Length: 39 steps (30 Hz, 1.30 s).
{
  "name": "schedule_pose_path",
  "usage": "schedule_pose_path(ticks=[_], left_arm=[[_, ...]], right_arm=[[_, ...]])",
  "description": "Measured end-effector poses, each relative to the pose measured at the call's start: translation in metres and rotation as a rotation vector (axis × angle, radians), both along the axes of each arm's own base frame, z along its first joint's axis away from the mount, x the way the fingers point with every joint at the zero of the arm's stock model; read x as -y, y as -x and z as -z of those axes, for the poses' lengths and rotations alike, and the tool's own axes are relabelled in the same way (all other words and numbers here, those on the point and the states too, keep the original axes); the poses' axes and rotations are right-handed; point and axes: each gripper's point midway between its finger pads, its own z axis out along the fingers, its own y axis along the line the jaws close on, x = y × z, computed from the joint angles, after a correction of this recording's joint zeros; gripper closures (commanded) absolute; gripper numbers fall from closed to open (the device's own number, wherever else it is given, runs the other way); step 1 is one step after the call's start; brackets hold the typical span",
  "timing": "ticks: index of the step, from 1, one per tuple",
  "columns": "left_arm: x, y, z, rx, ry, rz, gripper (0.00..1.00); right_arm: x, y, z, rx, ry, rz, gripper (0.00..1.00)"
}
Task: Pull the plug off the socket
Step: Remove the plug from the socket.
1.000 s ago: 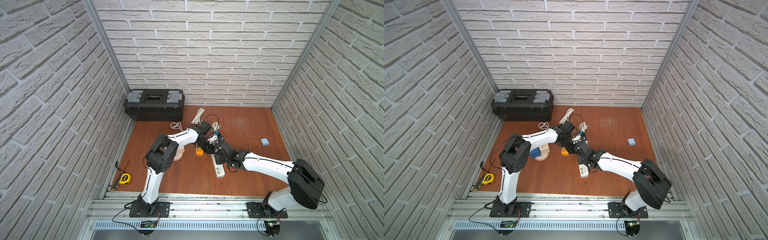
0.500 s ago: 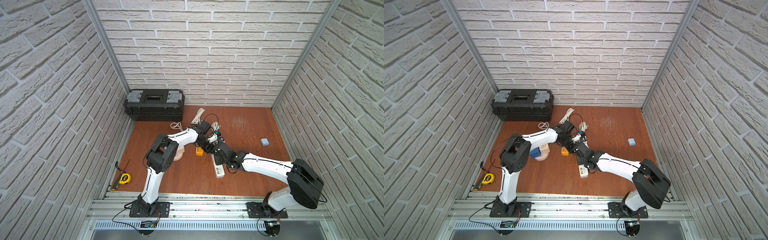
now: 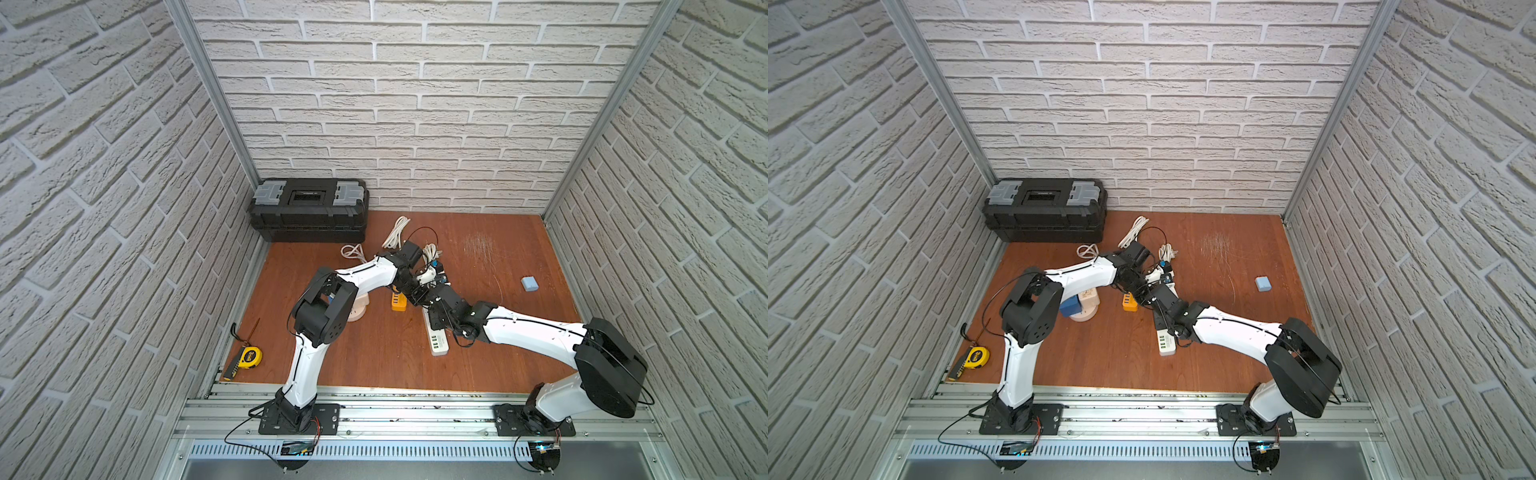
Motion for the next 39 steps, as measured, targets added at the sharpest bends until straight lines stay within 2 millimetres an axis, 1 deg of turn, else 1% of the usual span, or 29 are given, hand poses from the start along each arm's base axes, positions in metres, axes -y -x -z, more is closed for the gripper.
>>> schedule_pose_path(ticks=[8,17,20,23,27,29,32,35,39], left_arm=[[0.0,0.0,0.0,0.001,0.001,0.0,1.0],[0.001,-0.001,0.0,0.002,0.002,0.0,1.0],[0.001,-0.001,0.0,0.002,0.002,0.0,1.0],[0.001,-0.001,0.0,0.002,0.002,0.0,1.0],[0.0,-0.001,0.0,0.002,0.002,-0.001,1.0],[0.0,-0.001,0.0,0.002,0.002,-0.001,1.0],[0.0,-0.001,0.0,0.002,0.002,-0.001,1.0],[0.0,-0.001,0.0,0.002,0.002,-0.001,1.0],[0.0,-0.001,0.0,0.003,0.003,-0.001,1.0]], right_arm=[[-0.001,-0.001,-0.007,0.018,-0.018,-0.002,0.98],[0.0,-0.001,-0.01,0.026,-0.025,0.002,0.98],[0.0,-0.001,-0.017,0.042,-0.039,0.005,0.98],[0.002,-0.001,-0.029,0.066,-0.064,0.017,0.98],[0.009,-0.001,-0.045,0.093,-0.092,0.046,0.98],[0.016,-0.001,-0.051,0.098,-0.102,0.067,0.98],[0.035,0.0,-0.056,0.107,-0.12,0.122,0.98],[0.064,0.0,-0.058,0.112,-0.146,0.204,0.98],[0.109,0.001,-0.057,0.117,-0.193,0.347,0.98]])
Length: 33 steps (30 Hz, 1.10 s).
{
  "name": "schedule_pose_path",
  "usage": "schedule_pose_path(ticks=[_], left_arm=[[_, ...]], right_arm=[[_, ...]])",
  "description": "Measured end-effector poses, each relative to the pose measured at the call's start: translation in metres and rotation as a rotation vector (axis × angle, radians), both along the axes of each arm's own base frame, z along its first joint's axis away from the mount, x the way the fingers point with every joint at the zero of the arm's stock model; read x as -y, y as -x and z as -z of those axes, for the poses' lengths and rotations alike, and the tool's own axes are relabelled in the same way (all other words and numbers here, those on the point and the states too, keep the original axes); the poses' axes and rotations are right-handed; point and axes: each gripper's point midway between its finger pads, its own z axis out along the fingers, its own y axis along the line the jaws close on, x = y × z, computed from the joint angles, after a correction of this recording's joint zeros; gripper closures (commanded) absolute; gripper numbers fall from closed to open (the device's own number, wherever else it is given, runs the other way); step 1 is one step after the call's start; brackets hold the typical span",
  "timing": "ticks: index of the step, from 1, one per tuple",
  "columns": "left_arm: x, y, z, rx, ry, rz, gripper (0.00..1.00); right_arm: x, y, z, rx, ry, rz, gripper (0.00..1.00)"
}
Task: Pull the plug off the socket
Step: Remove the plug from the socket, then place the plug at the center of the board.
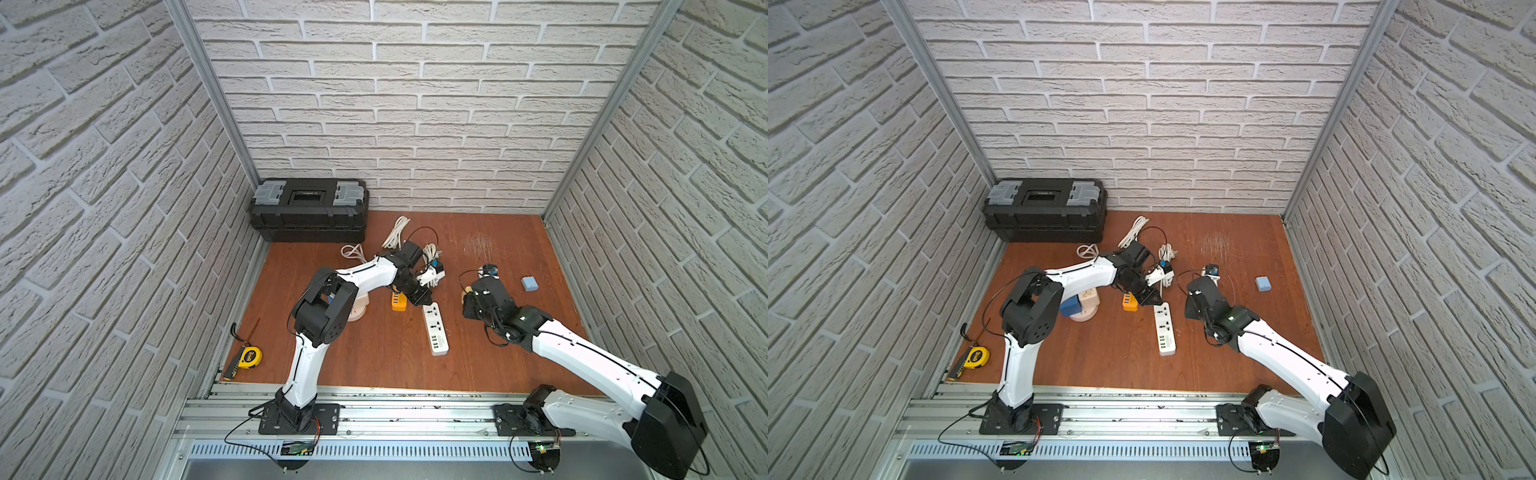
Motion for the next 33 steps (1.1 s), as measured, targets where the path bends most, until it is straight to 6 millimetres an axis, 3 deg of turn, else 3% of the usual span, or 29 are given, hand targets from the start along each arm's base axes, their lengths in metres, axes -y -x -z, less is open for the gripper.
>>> schedule_pose_path(ticks=[4,12,24,33], left_arm=[[0.0,0.0,0.0,0.0,0.0,0.0,1.0],[0.0,0.0,0.0,-0.001,0.0,0.0,1.0],[0.0,0.0,0.0,-0.001,0.0,0.0,1.0],[0.0,0.0,0.0,-0.001,0.0,0.0,1.0]], right_arm=[[0.035,0.001,0.001,0.0,-0.048,0.117,0.98],[0.082,0.0,0.017,-0.017,-0.189,0.327,0.98],[0.135,-0.013,0.047,0.036,-0.357,0.619,0.98],[0.16,-0.032,0.064,0.088,-0.392,0.743,0.98]])
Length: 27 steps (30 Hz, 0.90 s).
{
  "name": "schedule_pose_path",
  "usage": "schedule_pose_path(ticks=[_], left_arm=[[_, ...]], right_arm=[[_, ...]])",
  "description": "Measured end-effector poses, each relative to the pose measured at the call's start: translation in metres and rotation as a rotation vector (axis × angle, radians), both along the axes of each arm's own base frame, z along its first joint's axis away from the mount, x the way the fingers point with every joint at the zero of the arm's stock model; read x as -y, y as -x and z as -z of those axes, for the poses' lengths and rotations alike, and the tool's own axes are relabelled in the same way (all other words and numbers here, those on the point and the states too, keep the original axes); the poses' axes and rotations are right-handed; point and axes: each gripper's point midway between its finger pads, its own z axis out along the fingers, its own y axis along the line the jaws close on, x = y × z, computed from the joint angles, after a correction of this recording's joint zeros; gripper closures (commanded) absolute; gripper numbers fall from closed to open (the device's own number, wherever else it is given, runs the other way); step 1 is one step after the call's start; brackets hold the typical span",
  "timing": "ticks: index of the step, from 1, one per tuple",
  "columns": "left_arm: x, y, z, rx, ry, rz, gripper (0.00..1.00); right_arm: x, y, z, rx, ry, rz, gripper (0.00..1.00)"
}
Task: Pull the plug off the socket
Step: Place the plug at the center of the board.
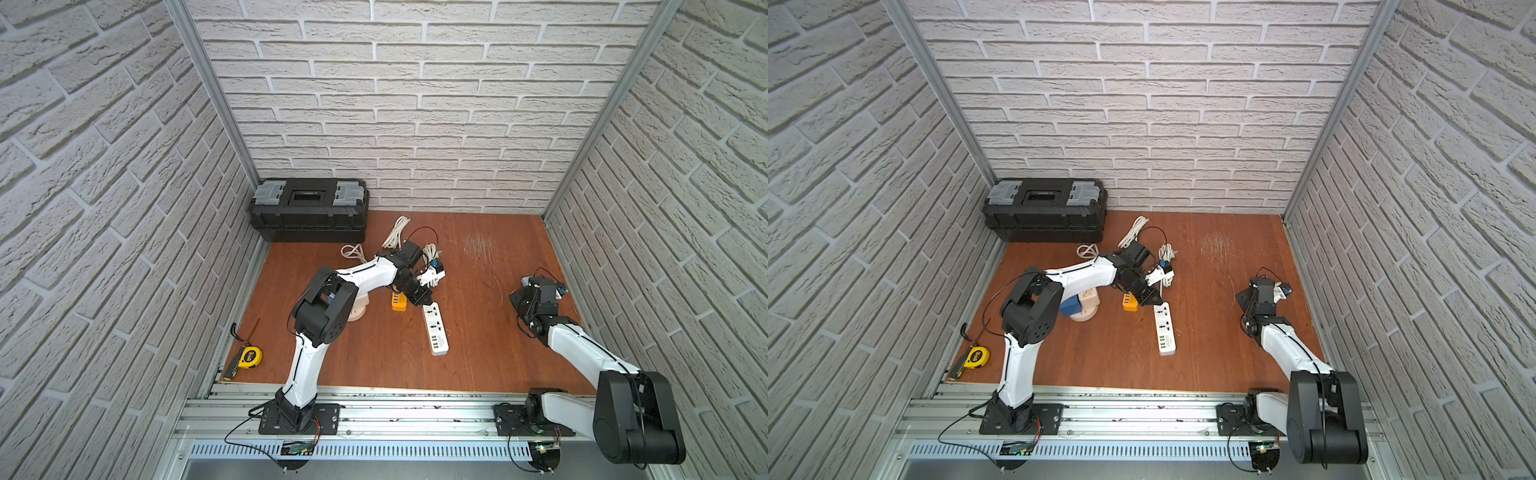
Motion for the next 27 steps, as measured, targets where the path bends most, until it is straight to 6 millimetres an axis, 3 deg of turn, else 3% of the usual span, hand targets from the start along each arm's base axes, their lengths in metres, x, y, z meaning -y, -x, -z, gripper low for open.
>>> schedule_pose_path(ticks=[5,17,27], left_arm=[[0.0,0.0,0.0,0.0,0.0,0.0,1.0],[0.0,0.0,0.0,-0.003,0.003,0.001,1.0],[0.0,0.0,0.0,-0.004,0.004,0.001,1.0]], right_arm=[[0.006,-0.01,0.017,-0.004,-0.019,0.042,0.98],[0.014,-0.05,0.019,0.053,-0.017,0.071,0.96],[0.013,-0.057,0.02,0.072,-0.026,0.062,0.8]])
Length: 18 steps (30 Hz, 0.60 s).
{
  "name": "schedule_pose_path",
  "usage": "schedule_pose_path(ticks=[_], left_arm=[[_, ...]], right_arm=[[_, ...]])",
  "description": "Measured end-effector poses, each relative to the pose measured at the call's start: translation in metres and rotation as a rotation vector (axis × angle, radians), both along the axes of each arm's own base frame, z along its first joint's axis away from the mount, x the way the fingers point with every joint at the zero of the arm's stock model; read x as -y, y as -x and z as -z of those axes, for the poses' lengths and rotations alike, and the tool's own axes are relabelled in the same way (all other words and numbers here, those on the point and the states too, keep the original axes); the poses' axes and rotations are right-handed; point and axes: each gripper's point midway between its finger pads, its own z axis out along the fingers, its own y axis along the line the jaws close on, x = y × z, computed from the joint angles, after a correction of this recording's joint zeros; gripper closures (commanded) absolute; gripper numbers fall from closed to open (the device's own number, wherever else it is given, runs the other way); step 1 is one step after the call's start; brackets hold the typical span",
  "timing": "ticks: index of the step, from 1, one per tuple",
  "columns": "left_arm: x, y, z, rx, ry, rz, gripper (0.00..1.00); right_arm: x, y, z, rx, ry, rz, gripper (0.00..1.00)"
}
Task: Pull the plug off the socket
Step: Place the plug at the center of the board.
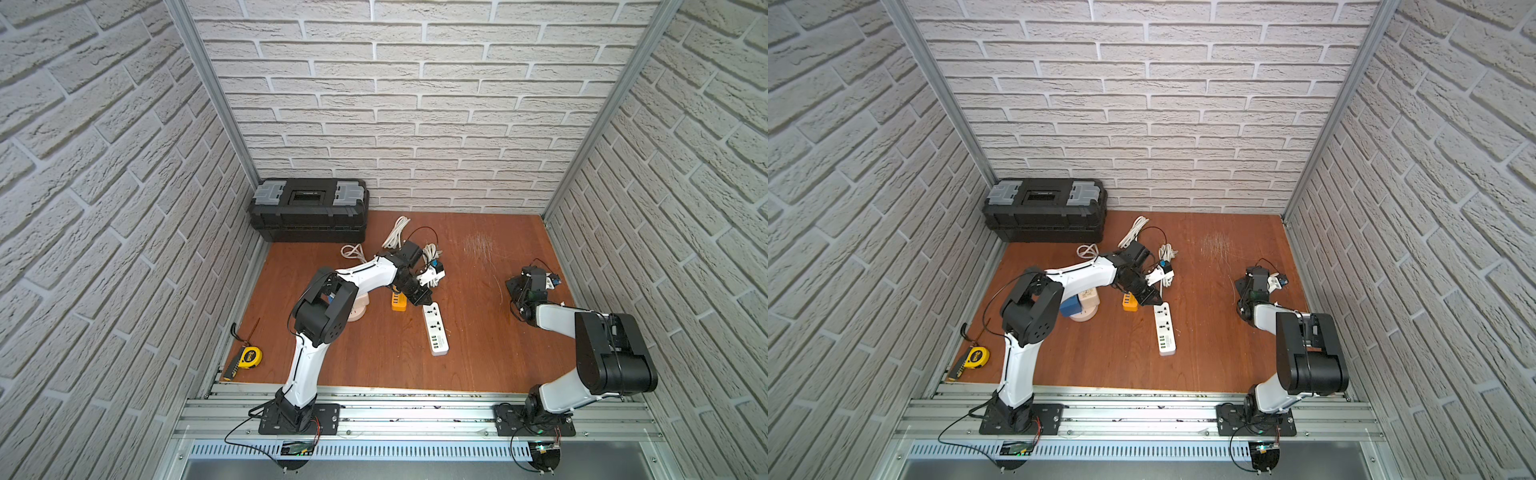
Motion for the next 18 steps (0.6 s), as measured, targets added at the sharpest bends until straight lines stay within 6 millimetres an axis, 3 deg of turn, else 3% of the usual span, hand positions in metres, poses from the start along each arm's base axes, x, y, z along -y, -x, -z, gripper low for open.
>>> schedule_pose_path(ticks=[2,6,9,18], left_arm=[[0.0,0.0,0.0,-0.001,0.0,0.0,1.0],[0.0,0.0,0.0,0.0,0.001,0.0,1.0],[0.0,0.0,0.0,0.0,0.001,0.0,1.0],[0.001,-0.001,0.0,0.002,0.002,0.001,1.0]], right_arm=[[-0.001,0.002,0.0,-0.005,-0.002,-0.007,0.72],[-0.003,0.014,0.002,-0.041,0.003,-0.023,0.43],[-0.005,0.025,0.007,-0.086,0.013,-0.042,0.3],[-0.01,0.04,-0.014,-0.097,0.055,-0.106,0.21]])
